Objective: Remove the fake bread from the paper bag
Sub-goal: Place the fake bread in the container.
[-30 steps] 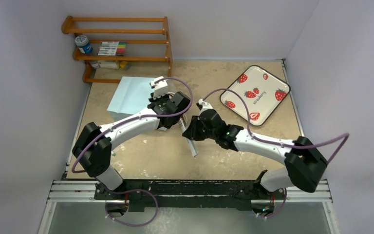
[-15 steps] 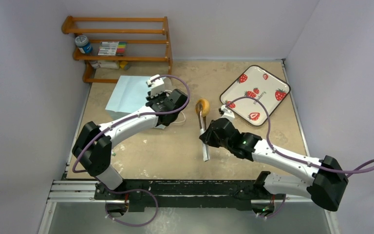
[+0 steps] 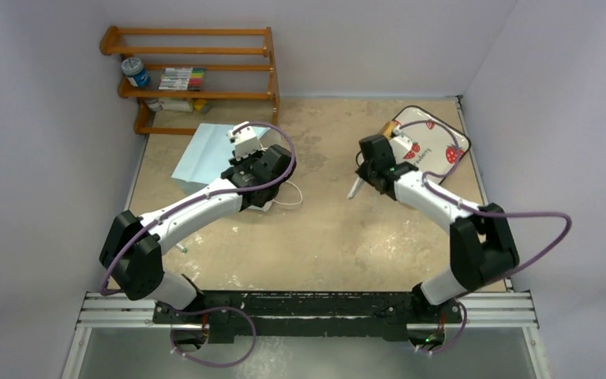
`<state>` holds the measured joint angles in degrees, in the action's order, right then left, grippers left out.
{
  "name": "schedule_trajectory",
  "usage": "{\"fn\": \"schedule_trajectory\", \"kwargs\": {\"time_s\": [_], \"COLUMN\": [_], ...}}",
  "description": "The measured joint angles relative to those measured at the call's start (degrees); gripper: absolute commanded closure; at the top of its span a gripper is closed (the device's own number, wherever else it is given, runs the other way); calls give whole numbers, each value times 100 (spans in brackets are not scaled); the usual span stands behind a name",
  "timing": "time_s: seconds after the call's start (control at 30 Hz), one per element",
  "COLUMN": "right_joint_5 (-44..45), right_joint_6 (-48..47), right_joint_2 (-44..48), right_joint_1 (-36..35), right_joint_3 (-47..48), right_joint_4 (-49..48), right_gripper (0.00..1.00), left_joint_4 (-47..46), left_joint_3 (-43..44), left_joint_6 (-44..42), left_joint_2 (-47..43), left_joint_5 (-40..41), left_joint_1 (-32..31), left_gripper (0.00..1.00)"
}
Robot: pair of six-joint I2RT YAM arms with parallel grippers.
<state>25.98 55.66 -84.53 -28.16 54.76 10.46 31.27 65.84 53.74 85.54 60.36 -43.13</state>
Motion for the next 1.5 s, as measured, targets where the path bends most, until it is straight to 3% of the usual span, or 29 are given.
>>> {"fn": "schedule_trajectory", "kwargs": {"time_s": [0.27, 0.5, 0.63, 0.83, 1.1, 1.5], "right_joint_5": [-280, -671, -935, -1215, -1392, -1416], "right_joint_6": [-658, -953, -1075, -1180, -1178, -1045], "right_joint_2": [-1370, -2076, -2441, -2610, -2610, -2236], "right_joint_1": [1464, 2253, 2295, 2334, 2356, 2356], "right_joint_3": [1340, 1692, 1700, 1700, 1690, 1121], "right_joint_4": [-358, -575, -669, -811, -914, -1064], "right_gripper": [98, 85, 69, 60, 55, 55], "left_joint_4": [-44, -179, -278, -407, -557, -638], "left_joint_3": [31, 166, 254, 251, 254, 251], "left_joint_6": [-332, -549, -636, -706, -796, -835], "left_joint_2": [-33, 35, 249, 376, 385, 387], "left_joint_5": [-208, -258, -321, -413, -511, -597], "left_joint_1": [0, 39, 61, 98, 221, 262], "left_gripper": [100, 100, 100, 100, 100, 100]}}
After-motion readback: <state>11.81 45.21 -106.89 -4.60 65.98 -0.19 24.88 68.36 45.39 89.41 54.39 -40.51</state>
